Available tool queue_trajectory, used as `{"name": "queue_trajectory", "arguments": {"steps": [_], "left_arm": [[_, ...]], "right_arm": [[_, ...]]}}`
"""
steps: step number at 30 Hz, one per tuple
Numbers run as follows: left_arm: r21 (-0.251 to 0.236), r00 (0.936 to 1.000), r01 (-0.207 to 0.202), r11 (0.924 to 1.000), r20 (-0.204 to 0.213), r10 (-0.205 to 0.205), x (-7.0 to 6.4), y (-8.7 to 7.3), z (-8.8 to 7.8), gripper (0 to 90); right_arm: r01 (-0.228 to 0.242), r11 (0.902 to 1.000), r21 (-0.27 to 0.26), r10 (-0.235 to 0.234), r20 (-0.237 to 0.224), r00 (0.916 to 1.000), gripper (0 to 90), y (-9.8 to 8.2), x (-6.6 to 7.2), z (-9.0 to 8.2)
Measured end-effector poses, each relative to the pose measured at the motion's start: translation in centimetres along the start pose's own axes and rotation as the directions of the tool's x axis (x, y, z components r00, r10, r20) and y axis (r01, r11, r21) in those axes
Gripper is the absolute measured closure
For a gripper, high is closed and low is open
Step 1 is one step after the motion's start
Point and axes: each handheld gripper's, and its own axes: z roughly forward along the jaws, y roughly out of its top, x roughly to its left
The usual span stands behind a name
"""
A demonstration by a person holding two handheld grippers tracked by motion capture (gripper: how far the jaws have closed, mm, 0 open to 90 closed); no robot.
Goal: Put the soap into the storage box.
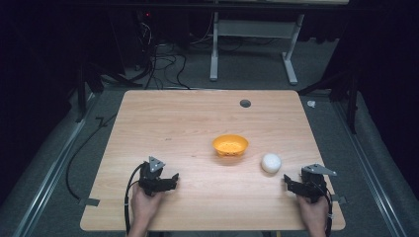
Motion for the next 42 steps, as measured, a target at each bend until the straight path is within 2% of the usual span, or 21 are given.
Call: {"name": "queue_trajectory", "arguments": {"steps": [15,18,21,28,33,42], "left_arm": [[-0.001,1.0,0.004,1.0,-0.002,-0.004,-0.1,0.0,0.0,15.3],[-0.001,1.0,0.006,1.0,-0.002,-0.006,-0.1,0.0,0.0,15.3],[-0.002,1.0,0.007,1.0,-0.004,-0.007,-0.1,0.0,0.0,15.2],[-0.002,1.0,0.007,1.0,-0.003,-0.007,-0.1,0.0,0.0,15.3],[-0.001,1.0,0.007,1.0,-0.003,-0.007,-0.1,0.0,0.0,15.3],[-0.002,1.0,0.007,1.0,-0.003,-0.007,-0.1,0.0,0.0,15.3]], "right_arm": [[0.001,1.0,0.002,-0.001,-0.001,1.0,27.5,0.0,0.0,0.0],[-0.01,0.9999,0.002,0.01,-0.014,0.9998,27.5,-0.1,-0.2,-0.1],[0.004,1.0,0.007,-0.004,-0.004,1.0,26.7,-0.1,-0.1,-0.2],[0.013,0.9999,0.007,-0.013,-0.017,0.9998,27.0,-0.1,-0.2,-0.2],[0.002,1.0,0.009,-0.002,-0.017,0.9999,27.2,-0.2,-0.2,-0.3],[-0.028,0.9971,-0.071,0.026,-0.034,0.9991,28.1,-0.3,-0.3,-2.3]]}}
